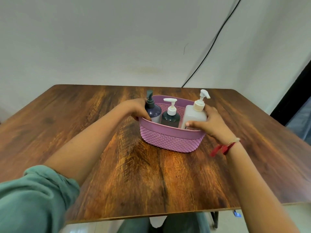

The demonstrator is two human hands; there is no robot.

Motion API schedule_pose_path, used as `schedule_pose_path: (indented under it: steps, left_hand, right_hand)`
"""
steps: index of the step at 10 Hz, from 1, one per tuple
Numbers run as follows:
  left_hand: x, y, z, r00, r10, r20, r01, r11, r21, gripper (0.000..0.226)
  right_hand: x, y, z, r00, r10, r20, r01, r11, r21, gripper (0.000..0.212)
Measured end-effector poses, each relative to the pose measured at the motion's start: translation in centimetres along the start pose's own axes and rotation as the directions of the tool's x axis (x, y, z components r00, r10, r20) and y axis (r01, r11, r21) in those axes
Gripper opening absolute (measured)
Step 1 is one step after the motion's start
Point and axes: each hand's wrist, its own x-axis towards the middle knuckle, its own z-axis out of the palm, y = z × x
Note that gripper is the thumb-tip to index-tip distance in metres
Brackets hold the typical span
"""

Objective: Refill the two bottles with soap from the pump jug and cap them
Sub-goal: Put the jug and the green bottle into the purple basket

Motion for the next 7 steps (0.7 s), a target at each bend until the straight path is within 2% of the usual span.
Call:
schedule_pose_path:
  steps: [1,3,4,5,6,7]
  left_hand:
    - [-0.3,0.0,0.2,1.000,-0.029,-0.013,0.028,0.999,-0.025,0.087]
    - [-0.7,-0.4,0.5,1.000,-0.013,0.005,0.013,0.994,-0.110,0.088]
    - [-1.1,-0.6,0.6,1.000,0.015,0.000,-0.015,0.991,-0.133,0.094]
    - [-1.3,-0.7,0.7,1.000,0.018,-0.024,-0.021,0.987,-0.157,0.098]
    - [-1.4,-1.1,0.9,0.999,0.009,-0.046,-0.018,0.981,-0.195,0.103]
    - [-1.6,-1.2,1.3,0.993,-0.021,-0.120,-0.008,0.972,-0.233,0.103]
  right_hand:
    - [-0.5,0.2,0.6,0.996,-0.022,-0.081,0.021,1.000,-0.012,0.086]
    - [-2.3,0.6,0.8,0.994,0.039,-0.106,-0.017,0.979,0.202,0.122]
    - [-3.2,1.0,1.0,0.991,0.114,-0.072,-0.088,0.952,0.294,0.135]
    - [-3.3,1.0,1.2,0.983,0.176,-0.054,-0.127,0.859,0.496,0.114]
    - [-3.5,0.7,1.7,0.964,0.260,-0.056,-0.151,0.709,0.689,0.090]
    - [-3.5,0.7,2.1,0.949,0.305,-0.078,-0.148,0.651,0.744,0.092]
